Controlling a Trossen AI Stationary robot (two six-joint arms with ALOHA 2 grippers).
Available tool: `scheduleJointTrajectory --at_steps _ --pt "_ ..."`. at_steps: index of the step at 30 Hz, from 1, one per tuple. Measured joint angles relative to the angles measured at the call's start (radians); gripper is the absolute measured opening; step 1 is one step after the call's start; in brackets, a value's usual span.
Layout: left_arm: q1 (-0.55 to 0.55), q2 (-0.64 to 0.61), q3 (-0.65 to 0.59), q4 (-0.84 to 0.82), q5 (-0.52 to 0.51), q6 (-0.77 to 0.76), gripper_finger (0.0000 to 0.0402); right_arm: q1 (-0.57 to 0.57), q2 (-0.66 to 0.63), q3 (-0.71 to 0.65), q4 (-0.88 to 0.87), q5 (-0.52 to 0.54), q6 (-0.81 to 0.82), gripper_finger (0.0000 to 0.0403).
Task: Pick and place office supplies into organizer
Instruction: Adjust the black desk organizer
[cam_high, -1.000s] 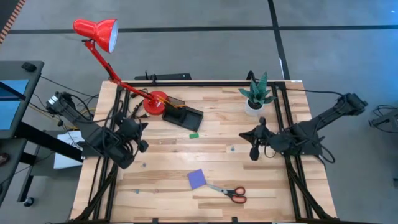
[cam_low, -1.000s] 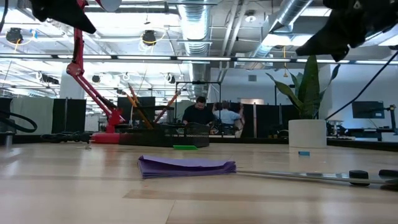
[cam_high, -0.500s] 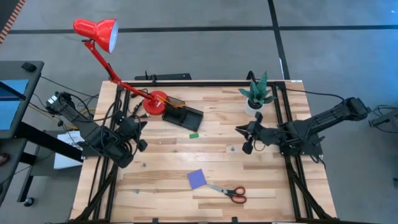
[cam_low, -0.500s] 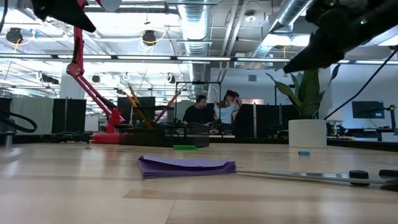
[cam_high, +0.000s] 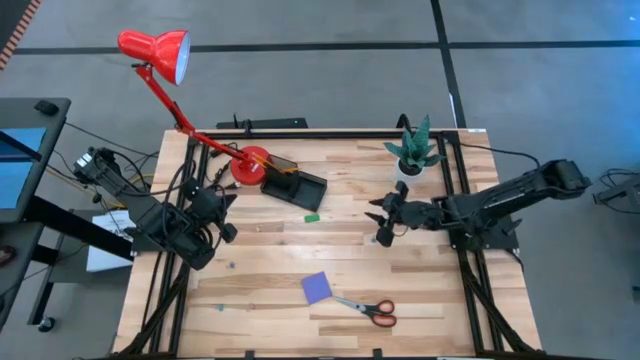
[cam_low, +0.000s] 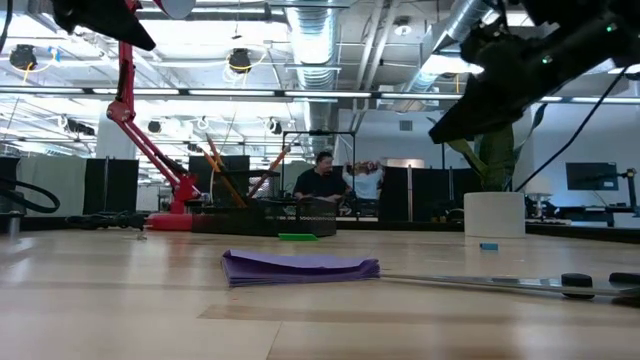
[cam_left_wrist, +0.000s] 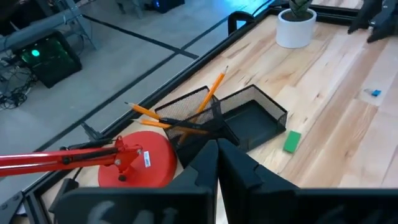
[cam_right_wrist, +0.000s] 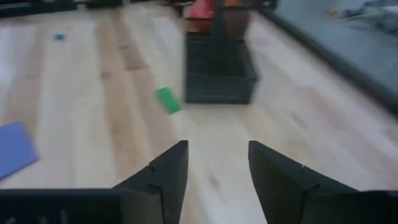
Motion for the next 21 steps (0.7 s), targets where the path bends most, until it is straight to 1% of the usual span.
scheduleJointTrajectory --at_steps 4,9,16,19,21 --pt "0.000 0.000 0.000 0.000 0.040 -0.002 0.0002 -0.004 0.061 0.000 0.031 -0.106 0.001 0.0172" --pt "0.000 0.002 0.000 0.000 0.049 0.001 0.0002 0.004 0.147 0.000 0.074 -0.129 0.006 0.0172" --pt "0.000 0.002 0.000 0.004 0.032 0.009 0.0002 -0.040 0.329 0.006 0.363 -0.132 -0.015 0.0166" --pt "0.000 0.002 0.000 0.004 0.032 0.001 0.0002 -0.078 0.405 0.039 0.473 -0.127 -0.074 0.0167" --pt "0.000 0.002 0.000 0.004 0.032 0.000 0.0002 -0.109 0.454 0.078 0.551 -0.097 -0.101 0.0166"
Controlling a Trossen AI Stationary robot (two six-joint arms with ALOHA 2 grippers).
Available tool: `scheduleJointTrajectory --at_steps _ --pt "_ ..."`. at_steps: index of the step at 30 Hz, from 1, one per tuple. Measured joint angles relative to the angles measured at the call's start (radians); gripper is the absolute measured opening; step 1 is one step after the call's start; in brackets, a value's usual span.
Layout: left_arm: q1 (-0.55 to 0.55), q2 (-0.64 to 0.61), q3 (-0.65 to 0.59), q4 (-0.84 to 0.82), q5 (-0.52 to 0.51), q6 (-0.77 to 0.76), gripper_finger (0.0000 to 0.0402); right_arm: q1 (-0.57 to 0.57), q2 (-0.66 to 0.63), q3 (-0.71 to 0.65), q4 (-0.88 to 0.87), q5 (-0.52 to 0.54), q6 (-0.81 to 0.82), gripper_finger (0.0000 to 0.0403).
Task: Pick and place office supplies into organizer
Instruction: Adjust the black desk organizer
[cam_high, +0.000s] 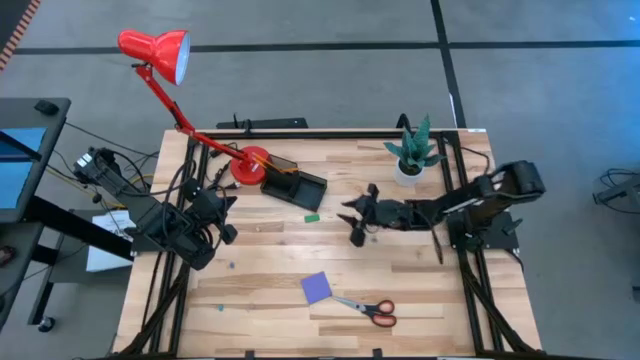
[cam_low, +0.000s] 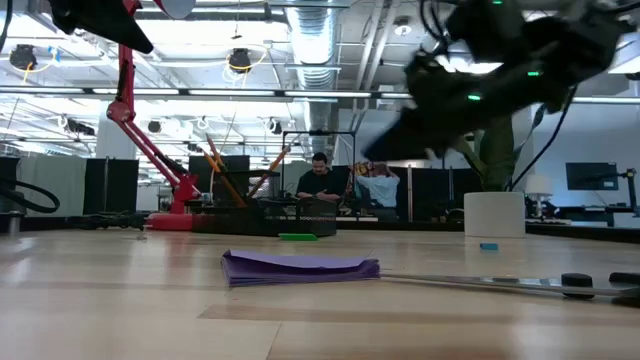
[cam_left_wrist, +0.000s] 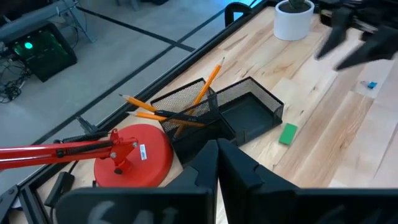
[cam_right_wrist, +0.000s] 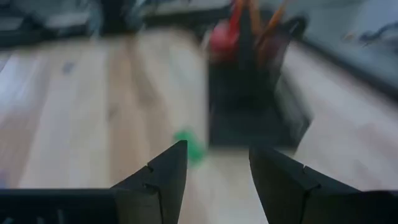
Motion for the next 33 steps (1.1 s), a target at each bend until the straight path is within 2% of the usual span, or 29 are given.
scheduleJointTrajectory --at_steps 2,5,10,12,18,24,33 --pt "0.000 0.000 0.000 0.000 0.000 -0.001 0.0002 -0.040 0.041 0.048 0.051 0.016 -0.009 0.0161" --pt "0.000 0.000 0.000 0.003 0.000 -0.002 0.0002 -0.106 0.095 0.141 0.036 -0.029 -0.015 0.0135" --pt "0.000 0.000 0.000 0.004 0.004 -0.001 0.0002 -0.198 0.178 0.314 -0.090 -0.125 -0.021 0.0033" --pt "0.000 0.000 0.000 0.004 0.004 -0.001 0.0002 -0.219 0.212 0.379 -0.150 -0.132 -0.064 0.0010" --pt "0.000 0.000 0.000 0.004 0.020 0.000 0.0002 -0.242 0.326 0.543 -0.353 -0.174 -0.054 0.0002" --pt "0.000 0.000 0.000 0.004 0.021 0.000 0.0002 -0.247 0.434 0.687 -0.430 -0.225 -0.057 0.0002" --pt "0.000 0.001 0.000 0.003 0.030 0.003 0.0002 -0.247 0.494 0.881 -0.869 -0.232 0.003 0.0001"
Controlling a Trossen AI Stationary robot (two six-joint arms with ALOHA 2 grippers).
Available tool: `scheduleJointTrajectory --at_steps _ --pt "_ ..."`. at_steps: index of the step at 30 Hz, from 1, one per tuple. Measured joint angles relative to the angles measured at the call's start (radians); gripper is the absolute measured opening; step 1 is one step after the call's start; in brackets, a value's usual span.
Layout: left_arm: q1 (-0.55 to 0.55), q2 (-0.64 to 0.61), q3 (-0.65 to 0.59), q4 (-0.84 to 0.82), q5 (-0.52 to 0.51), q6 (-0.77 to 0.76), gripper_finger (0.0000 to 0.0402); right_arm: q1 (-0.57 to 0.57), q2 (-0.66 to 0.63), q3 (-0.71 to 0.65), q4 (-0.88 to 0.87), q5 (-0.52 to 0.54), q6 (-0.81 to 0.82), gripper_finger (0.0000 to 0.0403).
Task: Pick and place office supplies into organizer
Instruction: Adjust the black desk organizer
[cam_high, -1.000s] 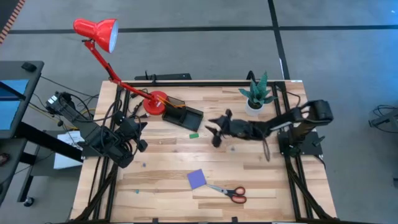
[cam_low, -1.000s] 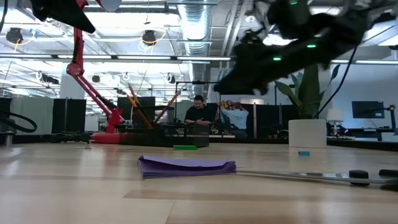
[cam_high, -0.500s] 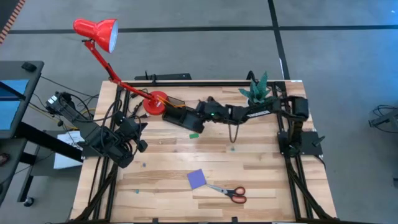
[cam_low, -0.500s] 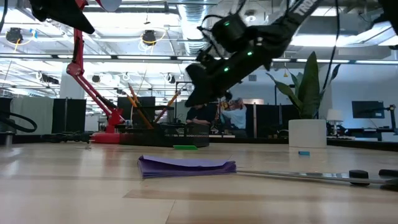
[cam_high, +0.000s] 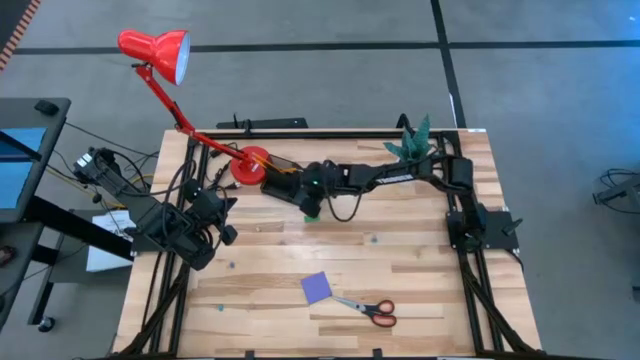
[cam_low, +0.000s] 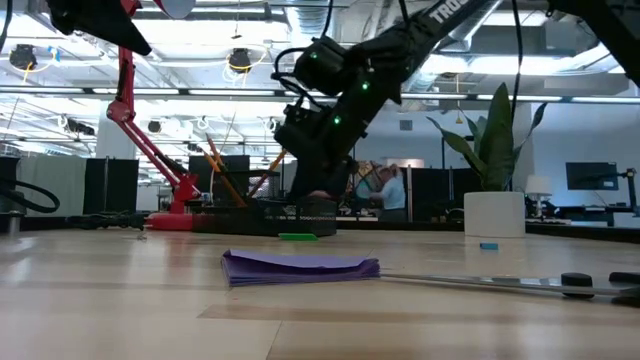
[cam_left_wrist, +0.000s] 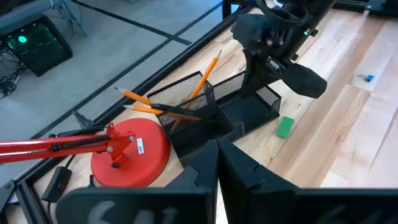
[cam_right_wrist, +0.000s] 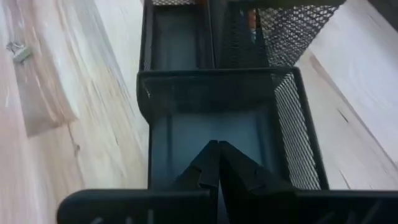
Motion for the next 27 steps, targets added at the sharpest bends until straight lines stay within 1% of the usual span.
scheduleJointTrajectory --at_steps 4,6,9,16,27 --pt "0.000 0.000 0.000 0.000 0.002 0.002 0.0002 -0.002 -0.010 0.014 -0.056 -0.015 0.014 0.0000" --pt "0.000 0.000 0.000 0.001 0.008 0.002 0.0002 -0.008 -0.016 0.021 -0.058 -0.051 0.025 0.0000" --pt "0.000 0.000 0.000 0.001 0.030 0.001 0.0002 -0.021 -0.015 0.018 -0.112 -0.110 0.048 0.0000" --pt "0.000 0.000 0.000 0.001 0.036 0.000 0.0002 -0.026 -0.014 0.018 -0.126 -0.117 0.053 0.0000" --pt "0.000 0.000 0.000 0.003 0.037 -0.006 0.0002 -0.025 -0.006 0.021 -0.251 -0.117 0.069 0.0000"
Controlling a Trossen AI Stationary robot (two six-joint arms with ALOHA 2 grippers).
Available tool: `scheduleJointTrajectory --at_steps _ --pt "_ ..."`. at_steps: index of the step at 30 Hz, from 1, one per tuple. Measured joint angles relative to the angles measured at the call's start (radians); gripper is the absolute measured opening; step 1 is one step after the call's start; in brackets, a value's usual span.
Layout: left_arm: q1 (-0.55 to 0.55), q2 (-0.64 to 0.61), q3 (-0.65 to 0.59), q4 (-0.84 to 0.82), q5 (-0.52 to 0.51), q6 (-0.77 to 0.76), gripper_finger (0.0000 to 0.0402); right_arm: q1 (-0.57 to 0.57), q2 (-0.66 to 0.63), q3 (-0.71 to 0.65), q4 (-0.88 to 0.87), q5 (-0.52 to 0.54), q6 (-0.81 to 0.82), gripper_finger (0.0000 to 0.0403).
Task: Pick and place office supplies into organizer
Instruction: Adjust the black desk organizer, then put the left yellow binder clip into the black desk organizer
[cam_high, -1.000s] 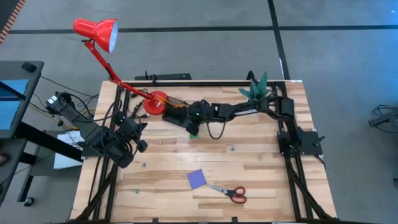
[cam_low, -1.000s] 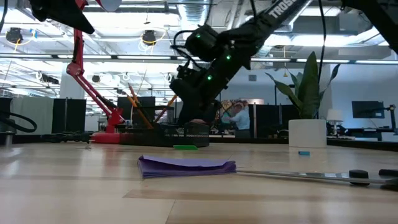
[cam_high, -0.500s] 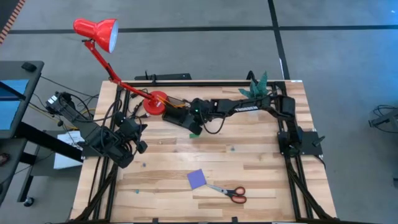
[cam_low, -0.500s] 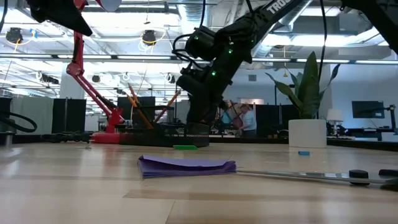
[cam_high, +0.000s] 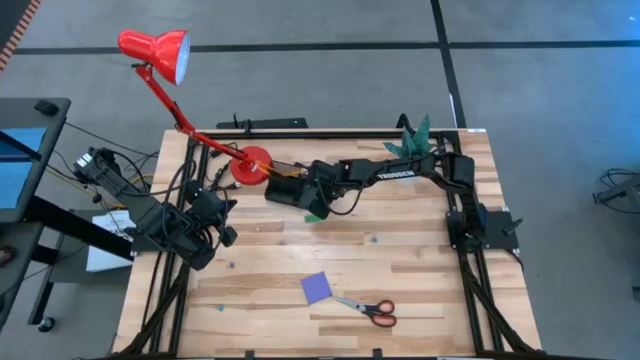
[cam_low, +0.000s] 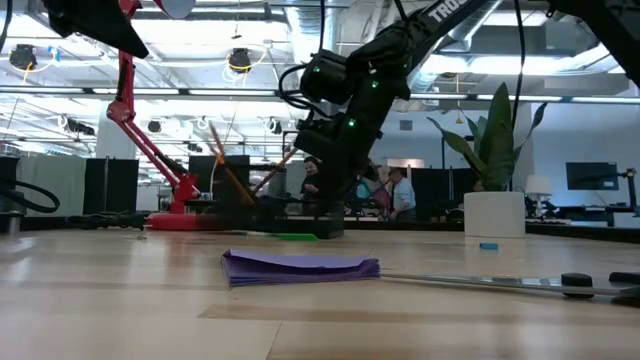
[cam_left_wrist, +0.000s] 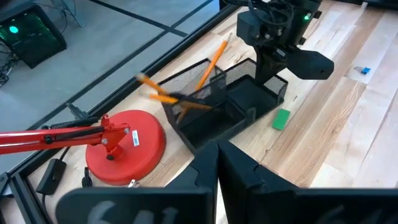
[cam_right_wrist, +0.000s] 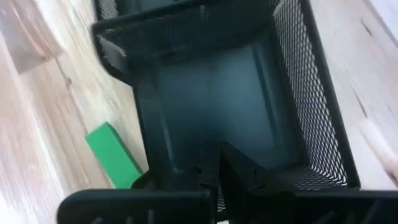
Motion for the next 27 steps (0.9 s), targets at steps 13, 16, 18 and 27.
scheduleJointTrajectory --at_steps 13,16,18,27 --pt "0.000 0.000 0.000 -0.002 0.022 0.000 0.0002 -0.002 -0.018 -0.005 -0.114 0.049 -0.032 0.0000" --pt "0.000 0.000 0.000 -0.002 0.023 -0.001 0.0002 -0.002 -0.038 -0.004 -0.166 0.050 -0.050 0.0000" --pt "0.000 0.000 0.000 -0.002 0.023 0.000 0.0002 -0.002 -0.051 -0.004 -0.213 0.050 -0.052 0.0000" --pt "0.000 -0.001 0.000 -0.001 0.017 -0.001 0.0002 0.008 -0.109 -0.005 -0.317 0.104 -0.107 0.0000"
